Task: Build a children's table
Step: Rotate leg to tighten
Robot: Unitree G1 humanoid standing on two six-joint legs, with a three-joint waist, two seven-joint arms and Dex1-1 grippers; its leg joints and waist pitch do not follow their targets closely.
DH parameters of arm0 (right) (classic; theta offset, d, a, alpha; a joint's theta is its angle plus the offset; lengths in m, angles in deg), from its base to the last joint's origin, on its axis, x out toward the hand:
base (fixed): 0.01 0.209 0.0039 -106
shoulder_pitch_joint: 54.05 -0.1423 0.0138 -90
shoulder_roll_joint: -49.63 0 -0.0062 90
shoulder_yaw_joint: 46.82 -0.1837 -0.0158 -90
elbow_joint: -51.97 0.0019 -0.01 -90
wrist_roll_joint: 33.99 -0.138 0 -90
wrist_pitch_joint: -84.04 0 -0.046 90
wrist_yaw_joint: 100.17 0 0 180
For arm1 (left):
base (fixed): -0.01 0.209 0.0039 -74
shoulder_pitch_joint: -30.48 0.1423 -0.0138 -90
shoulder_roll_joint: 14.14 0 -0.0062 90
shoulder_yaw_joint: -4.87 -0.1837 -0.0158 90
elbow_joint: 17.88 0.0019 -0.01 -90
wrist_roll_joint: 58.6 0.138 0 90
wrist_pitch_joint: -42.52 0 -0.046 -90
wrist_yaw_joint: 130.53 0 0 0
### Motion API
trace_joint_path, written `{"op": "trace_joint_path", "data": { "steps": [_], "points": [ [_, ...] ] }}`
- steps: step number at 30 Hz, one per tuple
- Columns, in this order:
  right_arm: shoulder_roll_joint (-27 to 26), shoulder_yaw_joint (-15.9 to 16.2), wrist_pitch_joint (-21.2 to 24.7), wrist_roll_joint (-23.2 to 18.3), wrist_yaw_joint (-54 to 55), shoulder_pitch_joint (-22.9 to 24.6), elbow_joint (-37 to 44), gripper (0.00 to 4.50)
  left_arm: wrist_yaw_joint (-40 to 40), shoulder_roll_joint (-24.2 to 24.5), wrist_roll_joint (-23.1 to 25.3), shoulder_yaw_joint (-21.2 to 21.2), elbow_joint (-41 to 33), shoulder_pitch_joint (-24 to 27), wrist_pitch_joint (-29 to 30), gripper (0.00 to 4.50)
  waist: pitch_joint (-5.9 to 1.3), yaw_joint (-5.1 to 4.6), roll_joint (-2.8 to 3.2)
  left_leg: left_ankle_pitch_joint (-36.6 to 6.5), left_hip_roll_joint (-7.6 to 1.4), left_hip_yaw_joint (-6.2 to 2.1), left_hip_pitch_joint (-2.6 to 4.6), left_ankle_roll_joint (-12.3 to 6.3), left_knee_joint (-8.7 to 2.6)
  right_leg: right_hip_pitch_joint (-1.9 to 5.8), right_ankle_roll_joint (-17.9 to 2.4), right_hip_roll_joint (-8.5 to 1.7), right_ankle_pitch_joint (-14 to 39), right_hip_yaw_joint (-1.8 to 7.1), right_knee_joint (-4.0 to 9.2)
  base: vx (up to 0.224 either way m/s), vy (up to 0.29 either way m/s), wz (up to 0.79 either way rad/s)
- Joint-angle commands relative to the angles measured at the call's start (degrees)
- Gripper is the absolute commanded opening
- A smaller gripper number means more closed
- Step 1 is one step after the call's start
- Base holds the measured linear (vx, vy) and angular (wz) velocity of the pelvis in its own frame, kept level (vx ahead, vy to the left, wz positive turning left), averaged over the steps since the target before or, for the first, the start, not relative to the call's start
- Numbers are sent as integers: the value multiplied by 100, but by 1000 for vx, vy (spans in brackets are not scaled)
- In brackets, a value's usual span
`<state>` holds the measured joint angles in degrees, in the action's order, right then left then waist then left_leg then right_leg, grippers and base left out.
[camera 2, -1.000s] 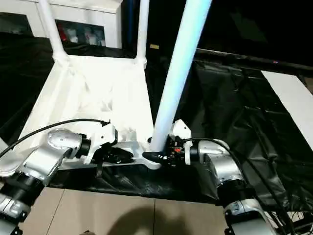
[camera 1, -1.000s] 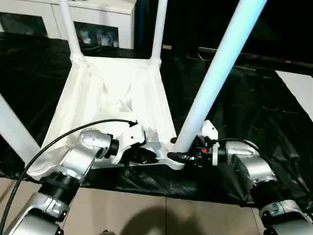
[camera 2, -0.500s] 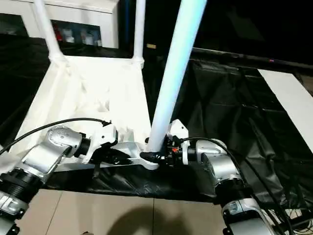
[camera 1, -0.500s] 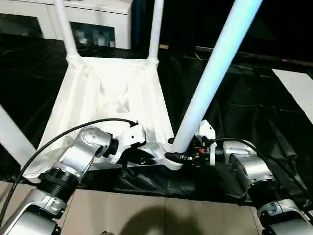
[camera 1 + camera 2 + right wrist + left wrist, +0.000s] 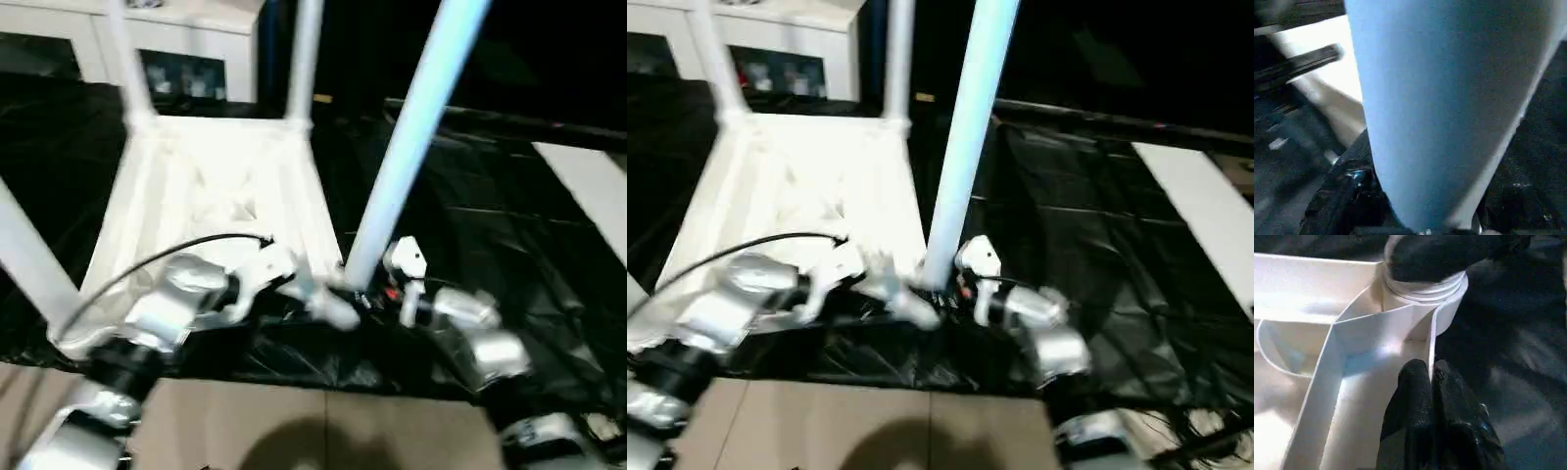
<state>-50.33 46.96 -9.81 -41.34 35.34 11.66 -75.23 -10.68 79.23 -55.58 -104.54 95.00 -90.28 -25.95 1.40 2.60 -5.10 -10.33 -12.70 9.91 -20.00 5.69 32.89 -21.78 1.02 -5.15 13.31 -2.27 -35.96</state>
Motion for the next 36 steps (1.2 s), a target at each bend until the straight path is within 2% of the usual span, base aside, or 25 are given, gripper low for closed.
{"op": "trace_joint_path", "data": {
  "steps": [1,2,5,9,10,11,13,14,15,17,19,21,22,23,24,25,26,27,28,29,30,31,33,34,36],
  "points": [
    [-486,-72,235,215,1261,-7,-531,204,563,-651,-1,-214,409,-27,138,0,-121,-28,108,-2378,-41,-36,43,261,-482,6,-677,-221,2564,178,653,0,0,0],
    [-486,-72,235,215,1261,-7,-531,202,563,-651,-1,-214,409,-27,138,0,-115,-52,92,-2424,-39,-40,38,275,-488,-4,-657,-217,2608,172,665,0,0,0],
    [-892,-66,175,346,2044,-284,-820,202,920,-1015,76,-239,695,-211,90,0,-129,-100,117,-2644,-14,-89,33,303,-493,-1,-502,-221,2903,139,696,0,0,0],
    [-1024,-5,-51,352,1957,-433,-878,202,1024,-1132,142,-239,838,-324,40,0,-142,-110,116,-2664,-10,-95,20,196,-513,10,-464,-221,2751,129,732,0,0,0],
    [-1013,-24,-131,329,1895,-431,-849,202,1007,-1124,161,-225,839,-328,38,0,-134,-105,111,-2591,-18,-89,2,163,-527,8,-512,-212,2539,142,722,0,0,0],
    [-993,-43,-150,294,1827,-422,-825,237,989,-1110,161,-219,833,-326,32,0,-127,-98,99,-2602,-14,-76,10,124,-525,-6,-553,-202,2464,149,718,0,0,0],
    [-847,-126,-153,110,1404,-363,-684,271,805,-971,124,-217,746,-283,-44,0,-132,-91,94,-2569,-20,-68,3,42,-519,7,-630,-211,2354,167,712,0,0,0],
    [-617,-159,-153,-29,858,-289,-541,271,568,-782,68,-206,584,-189,-130,0,-133,-85,95,-2514,-21,-66,-7,21,-522,16,-654,-212,2269,172,704,0,0,0],
    [-603,-159,-151,-36,827,-286,-534,274,554,-772,63,-205,574,-183,-134,0,-133,-75,91,-2495,-29,-66,-9,-21,-525,32,-678,-211,2201,168,701,0,0,0],
    [-410,-120,-147,-71,449,-244,-466,292,362,-647,14,-184,463,-106,-225,0,-152,-49,85,-2111,-41,-24,-24,-140,-508,52,-871,-206,1673,188,653,0,0,0],
    [-128,18,-182,-7,29,-199,-415,320,67,-473,-76,-168,304,-2,-342,0,-148,-33,88,-1987,-46,-3,-27,-200,-492,62,-966,-209,1596,189,642,0,0,0],
    [67,100,-188,-22,-292,-183,-386,325,-110,-342,-132,-159,202,56,-381,0,-173,-1,90,-1639,-42,25,-26,-278,-467,96,-1069,-214,1252,195,610,62,-32,6],
    [414,247,-172,-72,-975,-160,-271,325,-432,-132,-283,-99,-9,142,-433,0,-199,13,95,-1273,-43,36,-36,-348,-438,137,-1190,-204,741,193,547,70,-33,6],
    [414,247,-172,-72,-975,-160,-271,325,-432,-132,-283,-99,-9,142,-433,0,-209,6,101,-846,-32,42,-88,-460,-408,183,-1305,-183,117,180,465,65,-20,0],
    [552,316,-168,-53,-1230,-164,-245,325,-577,-55,-360,-66,-96,168,-445,0,-210,11,126,-660,-28,47,-93,-514,-399,177,-1360,-173,-146,173,435,71,-6,-4],
    [684,385,-148,-32,-1505,-171,-219,325,-728,29,-411,-55,-168,181,-447,0,-239,19,134,-279,-27,51,-88,-623,-355,211,-1494,-168,-748,164,367,71,-6,-4],
    [867,496,-131,26,-1888,-182,-179,325,-943,170,-434,-79,-248,194,-453,0,-257,31,139,49,-15,67,-70,-747,-310,213,-1617,-129,-1333,157,322,81,1,0],
    [871,499,-131,27,-1897,-182,-178,325,-948,174,-435,-79,-250,195,-454,0,-269,38,137,172,-2,76,-49,-822,-278,213,-1670,-117,-1601,160,296,62,3,2],
    [917,528,-126,48,-1988,-188,-171,325,-1010,214,-440,-88,-270,199,-456,0,-290,38,123,484,9,80,-63,-957,-244,237,-1794,-104,-2168,171,232,62,3,2],
    [1044,606,-102,103,-2256,-220,-163,325,-1169,325,-439,-110,-307,201,-483,0,-283,38,102,506,15,84,-81,-1034,-243,241,-1840,-106,-2295,161,232,0,0,0],
    [1044,606,-102,103,-2256,-220,-163,325,-1169,325,-439,-110,-307,201,-483,0,-273,41,111,429,6,79,-81,-1034,-253,241,-1852,-121,-2195,155,238,0,0,0],
    [1144,646,-39,98,-2499,-343,-229,325,-1377,494,-414,-157,-324,192,-555,0,-241,43,122,-17,-24,83,-55,-965,-283,218,-1846,-141,-1520,151,293,0,0,0],
    [1147,632,8,46,-2578,-467,-321,300,-1509,612,-387,-190,-303,183,-647,0,-216,41,128,-295,-48,83,-47,-833,-311,203,-1811,-154,-1026,151,326,0,0,0],
    [1136,627,32,22,-2608,-504,-347,300,-1542,643,-383,-193,-294,180,-669,0,-209,40,145,-505,-65,79,-33,-689,-331,191,-1785,-166,-685,157,343,0,0,0],
    [1135,641,73,-44,-2667,-546,-367,275,-1581,692,-404,-199,-295,177,-694,0,-189,37,140,-698,-78,81,-17,-509,-351,174,-1731,-160,-441,165,362,0,0,0]
  ]
}}
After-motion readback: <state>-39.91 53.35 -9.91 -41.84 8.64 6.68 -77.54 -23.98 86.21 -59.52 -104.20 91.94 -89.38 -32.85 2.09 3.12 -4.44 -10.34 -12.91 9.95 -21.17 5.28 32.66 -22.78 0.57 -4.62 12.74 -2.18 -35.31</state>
